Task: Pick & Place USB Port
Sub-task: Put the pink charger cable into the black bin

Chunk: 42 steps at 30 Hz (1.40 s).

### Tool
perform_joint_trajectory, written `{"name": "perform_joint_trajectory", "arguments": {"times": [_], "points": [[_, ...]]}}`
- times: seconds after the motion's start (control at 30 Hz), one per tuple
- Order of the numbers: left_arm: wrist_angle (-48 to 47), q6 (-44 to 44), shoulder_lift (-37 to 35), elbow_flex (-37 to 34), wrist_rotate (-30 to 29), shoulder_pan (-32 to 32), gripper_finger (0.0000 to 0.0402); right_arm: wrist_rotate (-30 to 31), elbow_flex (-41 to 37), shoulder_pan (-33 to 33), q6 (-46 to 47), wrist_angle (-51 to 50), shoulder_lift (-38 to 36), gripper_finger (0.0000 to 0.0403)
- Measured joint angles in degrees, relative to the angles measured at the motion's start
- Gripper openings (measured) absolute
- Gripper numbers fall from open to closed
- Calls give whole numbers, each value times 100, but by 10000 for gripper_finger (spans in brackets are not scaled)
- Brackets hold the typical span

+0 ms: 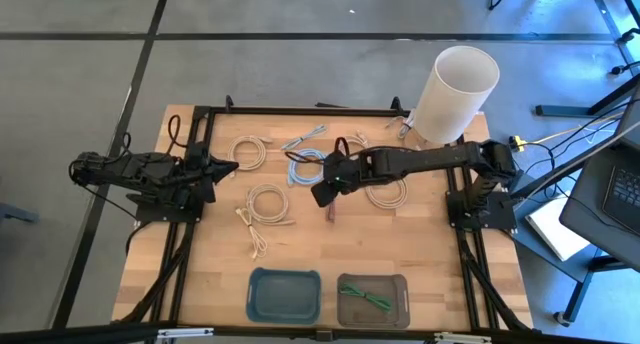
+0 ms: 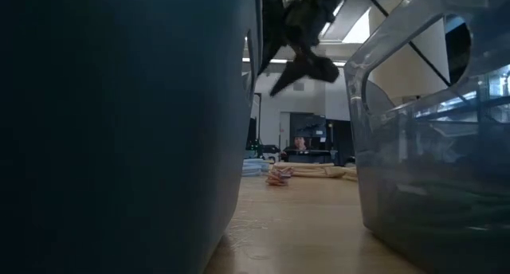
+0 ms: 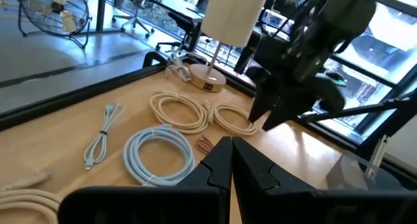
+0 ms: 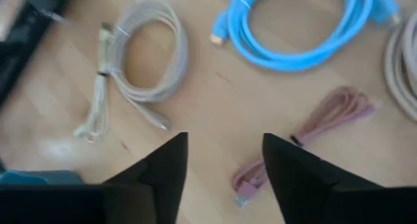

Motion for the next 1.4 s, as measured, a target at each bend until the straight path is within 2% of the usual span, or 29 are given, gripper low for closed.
{"name": "perform_joint_trajectory", "arguments": {"times": [0.17,0.37,0.63,0.9,1.0,1.07,1.13,1.2,1.27,1.4], "points": [[0,148,0,0,0,0,4,-32,-405,-26,658,368,0,241],[-2,168,0,0,-32,0,4,28,-963,-127,1540,868,2,237],[-2,260,0,0,-38,0,4,30,-1997,-146,2404,2340,2,231],[-4,358,0,0,-45,0,4,12,-2124,-142,2674,2299,66,231],[-7,411,0,0,-71,0,4,-311,-1718,-136,2451,2242,412,230],[-16,413,2,0,-103,0,4,-537,-1136,-55,2131,2239,776,226],[-19,413,0,0,-95,0,4,-619,-349,57,1603,1807,1105,219],[-42,411,0,0,-50,0,4,-574,552,150,1013,857,1379,211],[-48,411,0,0,-6,0,4,-213,1470,205,521,-448,1620,200],[-49,411,0,0,-6,0,4,1060,2940,219,269,-2834,1898,179]]}}
